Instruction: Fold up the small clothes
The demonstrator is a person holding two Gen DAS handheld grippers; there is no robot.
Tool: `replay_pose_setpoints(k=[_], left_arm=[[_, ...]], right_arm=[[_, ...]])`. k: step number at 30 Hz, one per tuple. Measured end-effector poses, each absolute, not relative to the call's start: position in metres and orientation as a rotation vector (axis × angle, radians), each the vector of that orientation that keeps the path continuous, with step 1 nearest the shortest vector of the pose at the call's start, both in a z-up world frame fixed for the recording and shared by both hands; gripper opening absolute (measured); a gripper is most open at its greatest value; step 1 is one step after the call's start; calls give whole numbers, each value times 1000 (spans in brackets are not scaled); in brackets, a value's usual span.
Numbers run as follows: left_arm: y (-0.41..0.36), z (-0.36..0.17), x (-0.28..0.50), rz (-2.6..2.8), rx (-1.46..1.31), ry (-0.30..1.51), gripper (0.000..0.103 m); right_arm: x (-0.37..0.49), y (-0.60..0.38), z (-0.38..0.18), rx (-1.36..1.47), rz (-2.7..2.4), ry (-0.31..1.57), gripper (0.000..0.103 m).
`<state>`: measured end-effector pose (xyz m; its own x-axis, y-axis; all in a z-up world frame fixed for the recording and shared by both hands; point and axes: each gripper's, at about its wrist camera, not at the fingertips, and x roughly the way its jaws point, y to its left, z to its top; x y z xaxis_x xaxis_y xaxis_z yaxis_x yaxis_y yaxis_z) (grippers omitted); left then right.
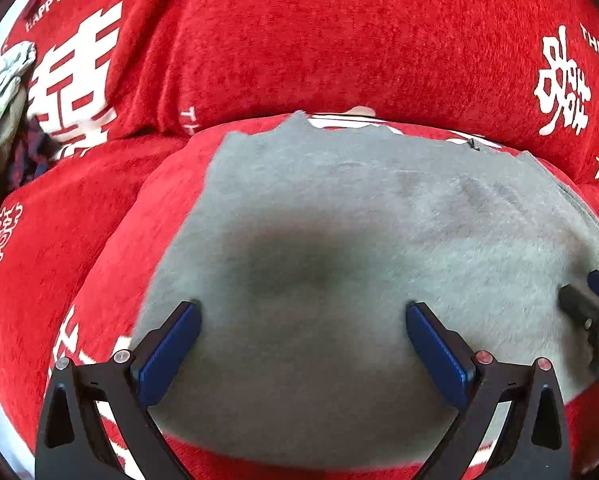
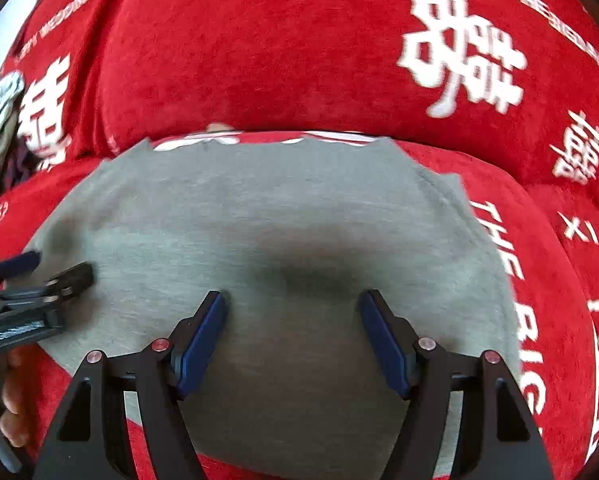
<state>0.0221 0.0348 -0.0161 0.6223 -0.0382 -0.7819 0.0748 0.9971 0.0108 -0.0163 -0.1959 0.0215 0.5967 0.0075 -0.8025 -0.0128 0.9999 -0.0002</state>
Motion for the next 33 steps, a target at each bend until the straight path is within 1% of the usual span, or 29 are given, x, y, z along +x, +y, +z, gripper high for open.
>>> replay_pose_setpoints(k=[5, 8, 13, 18, 20, 25, 30, 33], left_arm=[[44, -9, 8, -60, 38, 899, 103], [51, 2, -7, -72, -19, 873, 103], [43, 9, -19, -121, -71, 856, 103], [26, -13, -22, -94, 14, 888, 103], [29, -18, -26, -97, 23, 875, 103], [37, -19, -35, -113, 32, 861, 103], [64, -13, -48, -72, -8, 855, 103], [107, -8, -61, -29, -135, 840, 103]], right_arm=[[-30, -214, 29, 1, -30, 936, 73], [-44, -217, 39, 26, -73, 933, 74], [-65, -194, 53, 44, 9, 869, 74], [-69, -161, 32, -63, 63, 894, 74], [-69, -167, 23, -55, 48, 911, 74], [-81, -198, 24, -15, 22, 875, 74], [-90, -229, 27, 18, -15, 860, 74], [-98, -239, 34, 68, -26, 853, 74]])
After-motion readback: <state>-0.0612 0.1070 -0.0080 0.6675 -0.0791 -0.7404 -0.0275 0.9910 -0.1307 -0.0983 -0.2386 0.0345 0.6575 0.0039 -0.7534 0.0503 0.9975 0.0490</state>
